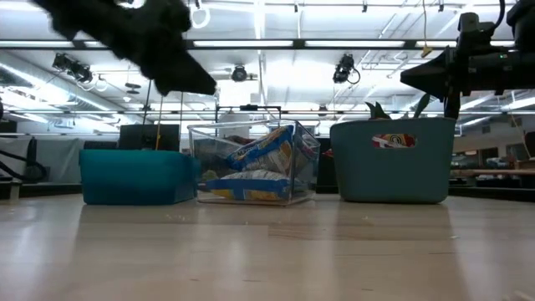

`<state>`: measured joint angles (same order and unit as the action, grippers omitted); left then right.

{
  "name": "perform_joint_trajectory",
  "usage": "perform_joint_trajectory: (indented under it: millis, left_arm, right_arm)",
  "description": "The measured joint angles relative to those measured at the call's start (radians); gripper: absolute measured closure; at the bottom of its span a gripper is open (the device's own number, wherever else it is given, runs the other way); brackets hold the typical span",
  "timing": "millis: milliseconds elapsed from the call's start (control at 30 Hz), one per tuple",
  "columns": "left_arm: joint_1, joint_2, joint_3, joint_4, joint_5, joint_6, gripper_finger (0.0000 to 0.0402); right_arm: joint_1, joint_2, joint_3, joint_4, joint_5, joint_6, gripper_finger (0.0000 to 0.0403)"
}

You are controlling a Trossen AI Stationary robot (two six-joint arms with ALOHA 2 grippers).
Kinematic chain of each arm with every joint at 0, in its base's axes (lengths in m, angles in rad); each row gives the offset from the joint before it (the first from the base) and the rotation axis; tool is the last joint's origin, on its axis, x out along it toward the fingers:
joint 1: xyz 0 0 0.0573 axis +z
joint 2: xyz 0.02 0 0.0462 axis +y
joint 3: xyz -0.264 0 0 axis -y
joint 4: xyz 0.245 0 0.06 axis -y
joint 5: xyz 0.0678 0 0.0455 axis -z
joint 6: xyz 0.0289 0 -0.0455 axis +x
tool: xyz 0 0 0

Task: Sort Maruchan noodles
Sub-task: Return to Home Position

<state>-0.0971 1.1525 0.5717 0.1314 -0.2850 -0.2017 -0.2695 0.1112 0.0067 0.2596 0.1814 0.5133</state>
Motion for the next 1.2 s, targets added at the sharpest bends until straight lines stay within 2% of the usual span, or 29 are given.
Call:
perform_joint_trajectory:
  millis: [333,467,600,767,933,1000,1067,1133,1200]
  left_arm:
    - [-0.002,-0.187,-0.343,0.400,-0.007,0.037,0.0287]
    - [-0.002,-0.228,-0.450,0.481,-0.007,0.025,0.0287]
    - [-0.002,-0.259,-0.519,0.533,-0.010,0.006,0.0287]
    - [-0.012,-0.306,-0.563,0.571,-0.014,-0.002,0.0288]
    - [-0.037,-0.361,-0.563,0.507,-0.034,0.026,0.0288]
    - [-0.043,-0.388,-0.564,0.506,-0.040,0.048,0.0288]
    - [-0.050,-0.416,-0.564,0.502,-0.050,0.081,0.0288]
    - [-0.060,-0.457,-0.564,0.489,-0.075,0.121,0.0288]
    - [-0.068,-0.504,-0.564,0.454,-0.115,0.170,0.0288]
  right_arm:
    - [0.000,0.000,0.000,0.000,0.000,0.000,0.0353]
    - [0.000,0.000,0.000,0.002,-0.001,0.023,0.0353]
    - [-0.001,0.000,0.000,0.016,-0.055,0.147,0.0353]
    - [-0.030,-0.002,0.048,-0.010,-0.182,-0.023,0.0353]
    - [-0.081,-0.028,0.117,-0.192,-0.305,-0.163,0.0353]
    - [-0.099,-0.051,0.146,-0.318,-0.282,-0.213,0.0353]
    - [-0.116,-0.089,0.159,-0.417,-0.205,-0.241,0.0353]
    - [-0.129,-0.109,0.163,-0.450,-0.128,-0.253,0.0353]
    - [-0.137,-0.108,0.158,-0.471,-0.095,-0.260,0.0353]
